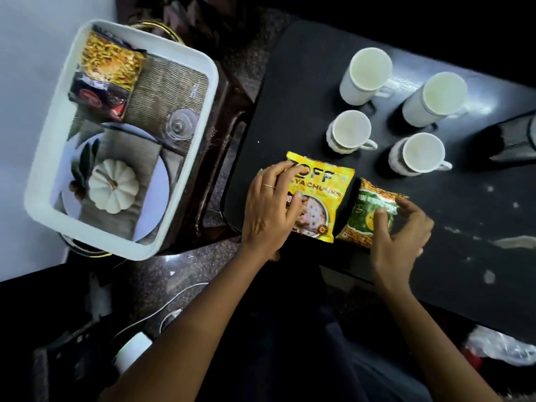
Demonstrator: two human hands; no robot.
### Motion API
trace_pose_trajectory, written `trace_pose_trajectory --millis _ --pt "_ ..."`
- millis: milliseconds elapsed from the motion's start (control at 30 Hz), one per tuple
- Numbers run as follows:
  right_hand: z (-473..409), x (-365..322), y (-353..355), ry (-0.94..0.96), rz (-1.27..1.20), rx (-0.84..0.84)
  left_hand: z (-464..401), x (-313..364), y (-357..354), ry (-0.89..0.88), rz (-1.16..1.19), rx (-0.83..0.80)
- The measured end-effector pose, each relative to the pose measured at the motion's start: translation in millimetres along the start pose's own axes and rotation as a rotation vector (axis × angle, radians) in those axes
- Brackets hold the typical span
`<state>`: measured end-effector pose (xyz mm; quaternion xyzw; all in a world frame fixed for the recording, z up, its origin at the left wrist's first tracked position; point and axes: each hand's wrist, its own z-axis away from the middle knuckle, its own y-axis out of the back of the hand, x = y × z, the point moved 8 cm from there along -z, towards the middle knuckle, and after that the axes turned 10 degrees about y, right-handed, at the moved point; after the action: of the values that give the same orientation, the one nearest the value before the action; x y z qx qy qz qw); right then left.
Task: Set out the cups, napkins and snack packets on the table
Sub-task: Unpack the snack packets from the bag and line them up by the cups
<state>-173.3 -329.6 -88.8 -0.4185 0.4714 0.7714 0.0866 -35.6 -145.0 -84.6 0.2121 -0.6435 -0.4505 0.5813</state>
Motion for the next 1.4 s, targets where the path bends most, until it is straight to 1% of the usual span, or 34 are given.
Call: trace_pose_trajectory --millis 167,267,333,500,567,633,667,767,833,933,1100,1167,1233,1300,1400 --pt "13 -75 -37 0.283 -0.075 -0.131 -22 -20 54 0.115 0.139 0.253" --pt "17 -120 -66 0.398 -0.093 -0.212 -36 -41 89 0.234 0.233 0.425" --pt "18 -149 -86 0.461 -0.139 -0.260 -43 -65 108 0.395 0.313 0.530" --pt "21 -212 -142 0.548 -0.232 -0.416 -51 -148 134 0.912 0.745 0.698" --pt "25 -232 -168 0.570 -0.232 -0.501 -52 -183 136 1.076 0.910 0.738" --pt "33 -246 -190 0.598 -0.226 -0.578 -55 -208 135 1.202 1.016 0.691" --pt "38 -252 -201 0.620 -0.212 -0.618 -57 -215 136 1.232 1.048 0.651" --pt "52 -261 -230 0.686 -0.120 -0.743 -68 -224 146 1.208 1.089 0.593" --pt "58 -262 -245 0.699 -0.069 -0.800 -77 -225 153 1.202 1.074 0.556" --pt "61 -261 -257 0.690 -0.024 -0.832 -91 -227 157 1.221 1.041 0.486" --pt "59 -261 -266 0.638 -0.032 -0.823 -100 -237 154 1.280 1.015 0.398" --pt "56 -260 -268 0.575 -0.067 -0.822 -100 -236 152 1.228 1.066 0.362" --pt "53 -259 -268 0.472 -0.151 -0.820 -94 -231 150 1.178 1.153 0.301" --pt "50 -258 -267 0.310 -0.276 -0.826 -81 -222 145 1.148 1.245 0.222" --pt "47 -252 -268 -0.022 -0.483 -0.862 -63 -196 138 1.016 1.363 0.110"
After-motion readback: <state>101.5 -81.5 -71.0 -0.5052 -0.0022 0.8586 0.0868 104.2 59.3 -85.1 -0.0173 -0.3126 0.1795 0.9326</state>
